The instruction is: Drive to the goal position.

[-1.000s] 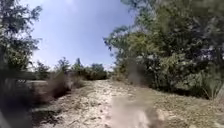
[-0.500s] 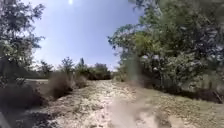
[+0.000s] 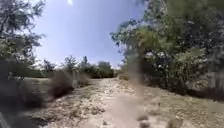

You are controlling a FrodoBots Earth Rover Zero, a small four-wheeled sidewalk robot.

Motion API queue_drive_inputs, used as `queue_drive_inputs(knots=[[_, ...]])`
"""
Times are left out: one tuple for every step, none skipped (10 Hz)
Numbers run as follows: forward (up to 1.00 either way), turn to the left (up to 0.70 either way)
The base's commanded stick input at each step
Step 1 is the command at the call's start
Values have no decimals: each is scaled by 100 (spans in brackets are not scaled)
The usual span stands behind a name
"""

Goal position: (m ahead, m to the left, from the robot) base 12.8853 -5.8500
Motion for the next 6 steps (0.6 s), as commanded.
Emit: queue_drive_inputs(knots=[[45,2],[45,2],[45,2],[45,2],[45,2],[45,2]])
